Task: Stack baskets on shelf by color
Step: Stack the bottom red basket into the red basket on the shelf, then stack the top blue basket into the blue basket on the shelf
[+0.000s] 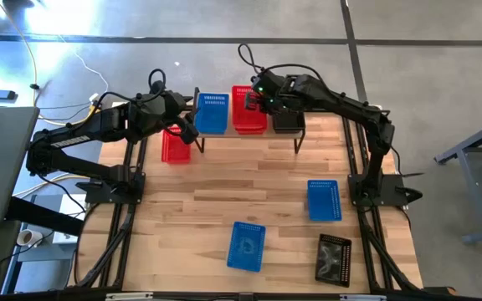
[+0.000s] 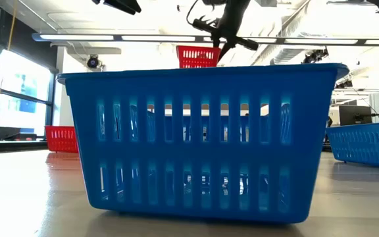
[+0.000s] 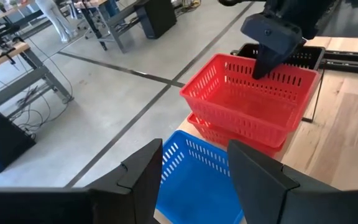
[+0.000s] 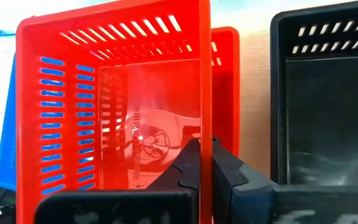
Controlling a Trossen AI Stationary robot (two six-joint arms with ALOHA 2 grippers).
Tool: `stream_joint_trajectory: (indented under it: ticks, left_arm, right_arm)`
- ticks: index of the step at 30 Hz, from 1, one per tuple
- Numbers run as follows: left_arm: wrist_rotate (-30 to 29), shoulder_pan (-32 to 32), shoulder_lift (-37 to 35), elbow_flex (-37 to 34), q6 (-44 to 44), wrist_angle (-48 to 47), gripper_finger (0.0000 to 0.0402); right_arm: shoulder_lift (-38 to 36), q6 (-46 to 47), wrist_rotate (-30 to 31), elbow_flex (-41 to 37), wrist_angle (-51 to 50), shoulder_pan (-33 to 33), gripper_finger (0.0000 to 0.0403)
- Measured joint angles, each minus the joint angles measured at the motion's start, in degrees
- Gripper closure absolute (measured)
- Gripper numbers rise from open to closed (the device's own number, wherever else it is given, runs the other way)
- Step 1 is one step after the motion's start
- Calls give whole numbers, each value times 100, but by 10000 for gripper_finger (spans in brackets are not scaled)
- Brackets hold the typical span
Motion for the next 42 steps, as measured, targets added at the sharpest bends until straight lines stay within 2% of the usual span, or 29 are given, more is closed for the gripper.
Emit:
stream_joint_trajectory:
  ticks: [22, 34, 42]
  left_arm:
    - [0, 0, 2, 0, 22, -2, 231]
    - [0, 0, 2, 0, 14, -1, 231]
    - [0, 0, 2, 0, 5, -1, 231]
  right_arm:
    - [104, -170, 30, 0, -4, -74, 400]
    - [104, -395, 178, 0, -2, -74, 316]
    - [-75, -709, 113, 0, -162, -53, 304]
